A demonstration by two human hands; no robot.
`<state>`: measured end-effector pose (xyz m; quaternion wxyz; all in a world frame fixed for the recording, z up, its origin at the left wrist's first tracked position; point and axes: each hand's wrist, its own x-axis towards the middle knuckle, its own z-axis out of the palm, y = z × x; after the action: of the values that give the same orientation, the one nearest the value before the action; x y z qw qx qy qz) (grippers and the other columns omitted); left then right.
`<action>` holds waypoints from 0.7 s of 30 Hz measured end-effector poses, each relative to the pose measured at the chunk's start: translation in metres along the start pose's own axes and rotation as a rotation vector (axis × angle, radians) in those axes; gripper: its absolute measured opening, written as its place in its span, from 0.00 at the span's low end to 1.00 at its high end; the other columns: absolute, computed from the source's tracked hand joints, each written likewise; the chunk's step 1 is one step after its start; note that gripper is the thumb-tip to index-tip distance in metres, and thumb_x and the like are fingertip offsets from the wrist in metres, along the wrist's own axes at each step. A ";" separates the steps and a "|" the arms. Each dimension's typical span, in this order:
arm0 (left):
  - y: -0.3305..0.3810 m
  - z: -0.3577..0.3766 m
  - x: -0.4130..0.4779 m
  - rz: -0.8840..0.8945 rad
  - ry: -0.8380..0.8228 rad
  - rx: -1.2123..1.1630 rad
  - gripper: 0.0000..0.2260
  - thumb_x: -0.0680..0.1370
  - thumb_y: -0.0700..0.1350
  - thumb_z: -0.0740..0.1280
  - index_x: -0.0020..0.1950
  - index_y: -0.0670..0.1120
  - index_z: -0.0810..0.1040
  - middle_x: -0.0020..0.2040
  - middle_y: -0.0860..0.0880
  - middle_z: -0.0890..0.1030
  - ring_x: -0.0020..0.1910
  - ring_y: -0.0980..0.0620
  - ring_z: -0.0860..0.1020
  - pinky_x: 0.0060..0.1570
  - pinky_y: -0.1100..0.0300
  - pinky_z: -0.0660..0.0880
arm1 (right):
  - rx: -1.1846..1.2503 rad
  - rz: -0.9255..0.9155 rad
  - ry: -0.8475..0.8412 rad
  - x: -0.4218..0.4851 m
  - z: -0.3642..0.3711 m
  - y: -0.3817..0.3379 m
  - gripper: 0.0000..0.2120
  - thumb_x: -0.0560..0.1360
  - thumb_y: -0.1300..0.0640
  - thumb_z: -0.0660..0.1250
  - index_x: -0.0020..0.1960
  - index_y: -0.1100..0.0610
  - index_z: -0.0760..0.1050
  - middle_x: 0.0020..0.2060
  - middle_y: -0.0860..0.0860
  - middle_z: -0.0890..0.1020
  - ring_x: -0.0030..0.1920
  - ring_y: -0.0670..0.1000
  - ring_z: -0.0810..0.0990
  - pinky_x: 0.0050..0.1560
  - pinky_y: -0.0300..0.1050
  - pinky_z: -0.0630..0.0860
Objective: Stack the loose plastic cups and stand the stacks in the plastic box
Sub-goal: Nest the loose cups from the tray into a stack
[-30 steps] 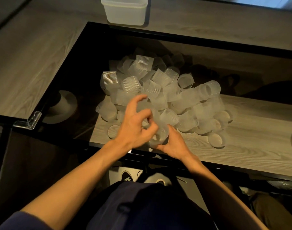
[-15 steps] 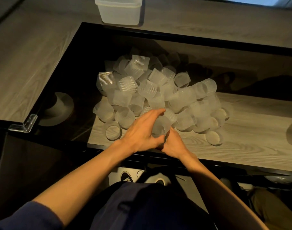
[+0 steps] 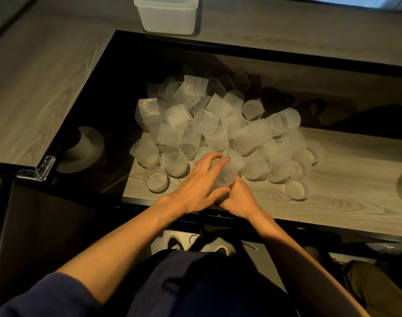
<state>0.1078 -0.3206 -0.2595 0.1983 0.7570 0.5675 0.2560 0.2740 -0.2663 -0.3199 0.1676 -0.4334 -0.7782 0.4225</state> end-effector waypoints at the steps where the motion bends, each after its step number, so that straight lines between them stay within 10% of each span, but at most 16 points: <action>1: -0.001 0.000 -0.001 0.004 0.001 -0.002 0.34 0.80 0.55 0.67 0.80 0.40 0.62 0.75 0.40 0.62 0.74 0.42 0.65 0.71 0.43 0.69 | -0.007 -0.010 -0.005 0.000 0.000 -0.002 0.27 0.65 0.49 0.73 0.63 0.44 0.72 0.56 0.48 0.80 0.57 0.48 0.80 0.55 0.52 0.80; 7: -0.013 0.000 -0.016 -0.093 -0.225 0.119 0.41 0.79 0.66 0.62 0.84 0.52 0.48 0.84 0.52 0.49 0.83 0.50 0.49 0.78 0.37 0.49 | 0.006 0.032 -0.002 0.001 -0.002 0.006 0.40 0.65 0.39 0.79 0.72 0.48 0.70 0.63 0.45 0.78 0.64 0.45 0.77 0.62 0.45 0.76; 14: -0.049 -0.024 -0.034 -0.541 0.358 0.038 0.24 0.78 0.51 0.68 0.71 0.44 0.72 0.66 0.44 0.75 0.65 0.50 0.72 0.65 0.50 0.73 | -0.026 0.098 -0.010 0.001 -0.003 0.010 0.44 0.62 0.48 0.85 0.72 0.52 0.70 0.65 0.45 0.76 0.63 0.42 0.74 0.61 0.35 0.69; 21: -0.090 -0.018 -0.080 -1.006 -0.036 0.256 0.25 0.71 0.60 0.77 0.64 0.52 0.78 0.77 0.40 0.59 0.76 0.37 0.60 0.69 0.40 0.67 | -0.041 0.092 -0.010 0.001 -0.003 0.006 0.42 0.62 0.46 0.84 0.71 0.51 0.70 0.63 0.45 0.76 0.61 0.43 0.74 0.61 0.39 0.71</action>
<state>0.0101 -0.3723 -0.3116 0.2123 0.4131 0.8845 0.0444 0.2783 -0.2621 -0.3229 0.1352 -0.4700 -0.7667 0.4160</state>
